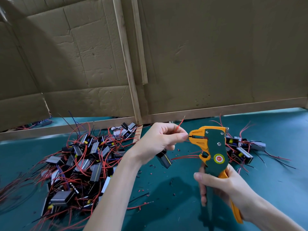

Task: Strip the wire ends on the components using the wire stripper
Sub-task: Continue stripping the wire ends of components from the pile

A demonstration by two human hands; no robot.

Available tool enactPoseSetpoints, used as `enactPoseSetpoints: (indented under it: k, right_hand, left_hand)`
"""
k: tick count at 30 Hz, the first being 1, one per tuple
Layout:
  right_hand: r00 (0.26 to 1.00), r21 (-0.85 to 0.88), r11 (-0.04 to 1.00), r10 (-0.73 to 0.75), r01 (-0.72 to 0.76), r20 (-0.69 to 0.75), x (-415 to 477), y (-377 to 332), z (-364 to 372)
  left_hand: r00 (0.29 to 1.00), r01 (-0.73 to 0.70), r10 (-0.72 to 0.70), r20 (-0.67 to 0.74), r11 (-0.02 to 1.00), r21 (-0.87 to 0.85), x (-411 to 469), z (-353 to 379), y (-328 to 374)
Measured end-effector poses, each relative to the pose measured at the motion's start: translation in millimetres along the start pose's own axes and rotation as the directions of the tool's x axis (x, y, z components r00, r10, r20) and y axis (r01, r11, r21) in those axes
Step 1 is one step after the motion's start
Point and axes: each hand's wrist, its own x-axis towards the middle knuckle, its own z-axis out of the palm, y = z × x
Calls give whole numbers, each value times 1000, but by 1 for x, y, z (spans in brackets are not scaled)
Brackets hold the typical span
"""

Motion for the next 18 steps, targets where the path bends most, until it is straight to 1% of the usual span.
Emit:
enactPoseSetpoints:
  k: [2,3,4,6,8,11,13,14,16,18]
  right_hand:
    - [996,-57,998,-22,18,-84,-1,4,4]
    - [994,-68,998,-17,10,-112,0,5,4]
    - [994,-52,999,6,-12,-107,1,6,3]
    - [999,76,996,54,-54,5,4,2,0]
    - [993,214,973,68,-87,97,8,-1,-4]
    - [984,261,956,98,-135,149,11,1,-11]
    - [981,269,952,108,-149,160,11,2,-14]
    - [980,263,952,115,-155,164,11,2,-15]
    - [978,249,955,123,-164,170,12,1,-16]
    - [976,253,949,151,-187,157,13,1,-16]
  left_hand:
    - [999,37,-37,21,999,-19,1,-2,-4]
    - [998,59,-59,14,998,6,2,-2,-6]
    - [997,80,-80,4,996,47,2,-3,-10]
    - [994,110,-107,-28,986,123,4,-2,-15]
    - [991,117,-100,-91,971,209,6,-3,-19]
    - [974,107,-10,-226,900,423,11,-3,-20]
    - [949,124,52,-312,847,517,14,-3,-20]
    - [938,122,77,-337,838,532,15,-3,-19]
    - [913,82,136,-384,862,500,16,-2,-18]
    - [863,7,224,-453,891,454,19,3,-13]
